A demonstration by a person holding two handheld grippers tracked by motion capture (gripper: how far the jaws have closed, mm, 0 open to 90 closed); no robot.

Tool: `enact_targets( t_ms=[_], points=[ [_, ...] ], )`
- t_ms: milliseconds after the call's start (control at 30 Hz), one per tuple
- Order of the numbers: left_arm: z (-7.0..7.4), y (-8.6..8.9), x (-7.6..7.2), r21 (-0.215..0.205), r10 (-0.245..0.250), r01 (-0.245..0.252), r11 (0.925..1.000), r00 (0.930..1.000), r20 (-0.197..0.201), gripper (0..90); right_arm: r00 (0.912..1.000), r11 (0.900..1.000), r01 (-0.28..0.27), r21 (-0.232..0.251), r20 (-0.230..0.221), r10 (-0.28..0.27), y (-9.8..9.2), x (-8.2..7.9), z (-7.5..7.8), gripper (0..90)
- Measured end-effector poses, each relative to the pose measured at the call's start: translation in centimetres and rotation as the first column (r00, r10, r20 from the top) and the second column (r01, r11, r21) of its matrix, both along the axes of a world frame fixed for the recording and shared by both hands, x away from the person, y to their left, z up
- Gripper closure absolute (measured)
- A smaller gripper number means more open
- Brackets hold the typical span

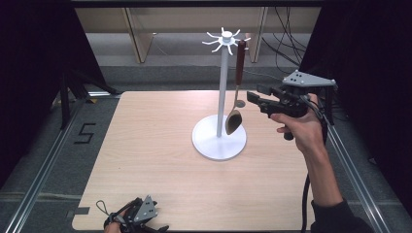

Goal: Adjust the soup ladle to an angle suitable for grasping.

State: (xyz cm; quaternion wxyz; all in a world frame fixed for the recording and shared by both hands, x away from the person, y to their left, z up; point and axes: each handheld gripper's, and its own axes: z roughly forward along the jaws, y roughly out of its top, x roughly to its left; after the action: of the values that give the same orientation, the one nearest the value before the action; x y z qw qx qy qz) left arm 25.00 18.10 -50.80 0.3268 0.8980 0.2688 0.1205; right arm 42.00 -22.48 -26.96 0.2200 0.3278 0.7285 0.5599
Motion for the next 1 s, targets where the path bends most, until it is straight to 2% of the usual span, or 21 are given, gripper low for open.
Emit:
enact_targets(
  t_ms=[100, 167, 233, 267, 300, 333, 367, 433, 533, 600, 633, 733, 900, 933, 967, 1000],
  points=[
    [0.0, 0.0, 0.0, 0.000, 0.000, 0.000, 1.0000, 1.0000, 0.000, 15.8, 1.0000, 1.000, 0.001, 0.003, -0.009, -0.001, -0.2, -0.3, -0.5, 49.5],
    [0.0, 0.0, 0.0, -0.001, 0.000, 0.000, 1.0000, 1.0000, -0.001, 15.9, 0.9999, 1.000, -0.002, 0.006, 0.011, 0.002, -0.3, -0.5, -0.8, 47.5],
    [0.0, 0.0, 0.0, -0.001, 0.000, 0.000, 1.0000, 1.0000, 0.000, 15.8, 1.0000, 1.000, -0.001, 0.013, -0.009, 0.001, -0.4, -0.8, -1.1, 46.2],
    [0.0, 0.0, 0.0, -0.001, 0.001, -0.001, 1.0000, 1.0000, 0.000, 15.8, 1.0000, 1.000, -0.003, 0.013, 0.002, 0.003, -0.5, -0.9, -1.4, 46.1],
    [0.0, 0.0, 0.0, -0.001, 0.000, 0.000, 1.0000, 1.0000, 0.001, 15.8, 0.9999, 1.000, -0.005, 0.019, -0.009, 0.006, -0.5, -1.1, -1.5, 45.9],
    [0.0, 0.0, 0.0, -0.002, 0.000, 0.000, 1.0000, 1.0000, -0.001, 15.9, 0.9999, 1.000, -0.010, 0.015, 0.011, 0.010, -0.6, -1.1, -1.7, 45.6],
    [0.0, 0.0, 0.1, -0.006, 0.000, 0.000, 1.0000, 1.0000, -0.001, 15.8, 0.9999, 1.000, -0.006, 0.022, -0.012, 0.006, -0.5, -1.4, -1.9, 45.5],
    [0.0, 0.0, 0.1, -0.006, 0.000, 0.000, 1.0000, 1.0000, -0.001, 15.8, 0.9999, 1.000, 0.003, 0.012, 0.013, -0.004, -0.5, -1.4, -2.3, 45.0],
    [0.0, 0.0, 0.1, -0.006, 0.001, -0.001, 1.0000, 1.0000, 0.001, 15.8, 0.9999, 1.000, -0.003, 0.023, -0.010, 0.004, -0.4, -1.7, -3.0, 44.5],
    [0.0, 0.0, 0.1, -0.005, 0.001, -0.001, 1.0000, 1.0000, 0.002, 15.8, 0.9999, 1.000, -0.003, 0.017, 0.012, 0.003, -0.2, -1.7, -3.5, 43.9],
    [0.0, 0.0, 0.1, -0.007, 0.000, 0.000, 1.0000, 1.0000, 0.001, 15.8, 0.9998, 1.000, -0.007, 0.024, -0.017, 0.007, -0.1, -2.0, -3.7, 43.5],
    [0.0, 0.0, 0.1, -0.006, 0.000, 0.000, 1.0000, 1.0000, 0.001, 15.8, 0.9998, 1.000, -0.017, 0.011, 0.002, 0.017, -0.1, -2.2, -4.5, 43.3],
    [0.0, 0.0, 0.1, -0.006, 0.000, 0.000, 1.0000, 1.0000, 0.001, 15.8, 0.9995, 1.000, -0.022, -0.008, -0.022, 0.022, -0.1, -2.6, -5.8, 43.1],
    [0.0, 0.0, 0.1, -0.006, 0.000, 0.000, 1.0000, 1.0000, 0.001, 15.8, 0.9993, 1.000, -0.022, 0.003, -0.031, 0.023, -0.1, -2.6, -6.0, 43.0],
    [0.0, 0.0, 0.1, -0.004, -0.001, 0.001, 1.0000, 1.0000, 0.000, 15.8, 0.9986, 1.000, -0.015, -0.008, -0.052, 0.015, -0.1, -2.6, -6.2, 42.8],
    [0.0, 0.0, 0.1, -0.005, 0.000, 0.000, 1.0000, 1.0000, 0.001, 15.9, 0.9988, 1.000, -0.011, -0.007, -0.048, 0.011, -0.2, -2.5, -6.5, 42.8]
  ],
)
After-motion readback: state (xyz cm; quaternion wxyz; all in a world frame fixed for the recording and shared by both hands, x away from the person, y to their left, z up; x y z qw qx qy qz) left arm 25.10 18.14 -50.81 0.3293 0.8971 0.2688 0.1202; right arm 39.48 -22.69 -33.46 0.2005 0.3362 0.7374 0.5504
